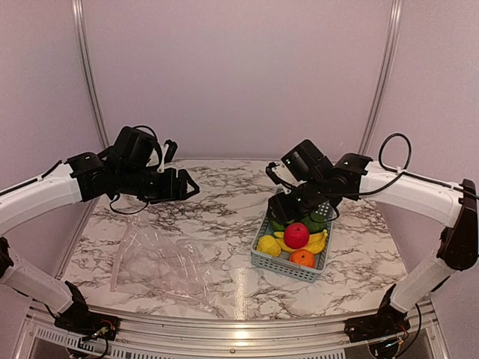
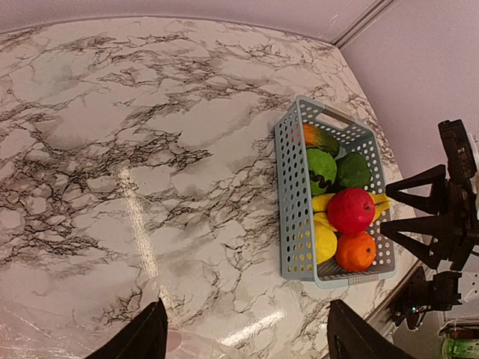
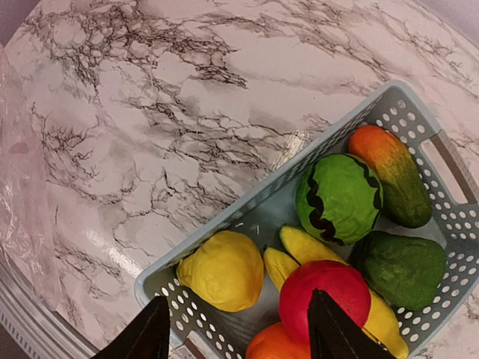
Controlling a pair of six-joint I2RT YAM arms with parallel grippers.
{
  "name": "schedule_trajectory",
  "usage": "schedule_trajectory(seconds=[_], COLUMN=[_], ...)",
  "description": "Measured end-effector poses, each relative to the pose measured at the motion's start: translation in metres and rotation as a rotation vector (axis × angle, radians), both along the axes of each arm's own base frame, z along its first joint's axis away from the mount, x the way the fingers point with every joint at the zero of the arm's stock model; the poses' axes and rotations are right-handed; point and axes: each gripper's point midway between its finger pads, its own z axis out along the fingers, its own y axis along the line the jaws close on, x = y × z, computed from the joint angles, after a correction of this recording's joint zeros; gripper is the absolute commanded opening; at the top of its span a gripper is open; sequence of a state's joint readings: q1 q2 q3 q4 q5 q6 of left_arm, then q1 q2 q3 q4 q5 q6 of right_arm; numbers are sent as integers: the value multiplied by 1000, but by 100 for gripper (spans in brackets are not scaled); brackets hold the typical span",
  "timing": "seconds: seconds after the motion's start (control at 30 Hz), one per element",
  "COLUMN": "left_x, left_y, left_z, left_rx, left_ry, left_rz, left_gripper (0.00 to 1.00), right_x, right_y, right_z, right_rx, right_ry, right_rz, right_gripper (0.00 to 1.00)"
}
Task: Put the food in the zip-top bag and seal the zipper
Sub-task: Adjust the bin at the center of the board.
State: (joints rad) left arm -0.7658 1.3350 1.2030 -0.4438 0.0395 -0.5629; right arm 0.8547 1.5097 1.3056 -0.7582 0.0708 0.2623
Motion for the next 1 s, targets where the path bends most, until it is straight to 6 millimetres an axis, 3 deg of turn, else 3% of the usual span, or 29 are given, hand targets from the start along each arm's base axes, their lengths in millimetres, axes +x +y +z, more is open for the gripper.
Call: schedule_trajectory(seconds=[0.17,0.4,0.8,1.0], left_x=[-3,-5,-20,-26], left_y=[10,29,53,61], left_z=[-15,-11,-14,-16], left_rx=[27,48,60,60], left_ry=[38,21,22,26], left_rz=[48,116,164,178], left_gripper=[74,74,75,75], right_x=[40,67,70,70], right_y=[15,16,21,27], right_z=[-4,-45,-81,-98], right_rx=[61,46,17,-3], right_ry=[25,116,196,219], right_rz=[-228,-440,-497,-467], right_gripper=[59,55,30,13])
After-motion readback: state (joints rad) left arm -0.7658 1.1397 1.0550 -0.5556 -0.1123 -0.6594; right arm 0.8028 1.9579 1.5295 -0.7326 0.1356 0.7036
